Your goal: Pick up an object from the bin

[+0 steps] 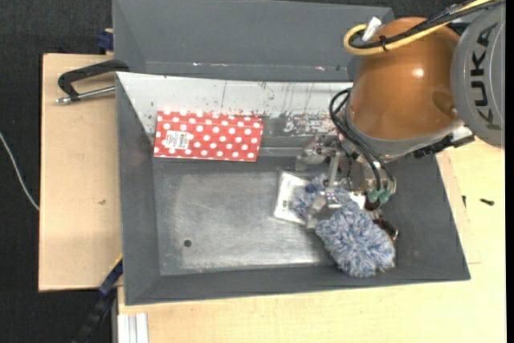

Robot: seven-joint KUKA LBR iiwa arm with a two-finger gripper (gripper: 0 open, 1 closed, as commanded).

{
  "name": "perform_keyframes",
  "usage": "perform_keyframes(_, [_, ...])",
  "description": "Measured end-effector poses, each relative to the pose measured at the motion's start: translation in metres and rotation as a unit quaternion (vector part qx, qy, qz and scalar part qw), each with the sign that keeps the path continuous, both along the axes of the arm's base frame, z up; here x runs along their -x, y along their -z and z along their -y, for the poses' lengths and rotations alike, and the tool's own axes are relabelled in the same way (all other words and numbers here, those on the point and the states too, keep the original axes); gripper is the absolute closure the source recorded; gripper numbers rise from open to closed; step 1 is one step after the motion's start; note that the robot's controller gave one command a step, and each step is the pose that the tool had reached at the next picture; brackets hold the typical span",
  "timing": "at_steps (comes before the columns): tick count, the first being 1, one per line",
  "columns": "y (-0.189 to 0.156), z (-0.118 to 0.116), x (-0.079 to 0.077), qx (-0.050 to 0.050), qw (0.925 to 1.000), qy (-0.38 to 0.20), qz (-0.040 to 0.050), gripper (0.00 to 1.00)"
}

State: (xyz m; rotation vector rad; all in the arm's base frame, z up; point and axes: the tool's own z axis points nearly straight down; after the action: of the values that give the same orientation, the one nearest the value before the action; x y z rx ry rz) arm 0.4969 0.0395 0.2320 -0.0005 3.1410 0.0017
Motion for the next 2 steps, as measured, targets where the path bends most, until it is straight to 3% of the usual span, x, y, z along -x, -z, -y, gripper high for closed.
perform_keyframes(1, [0.064, 0.033, -0.023, 0.000, 0.9992, 0.039, 0.0029, 0.00])
perform_keyframes(2, [0.139, 0.080, -0.047, 0.000, 0.9997, 0.025, 0.0025, 0.00])
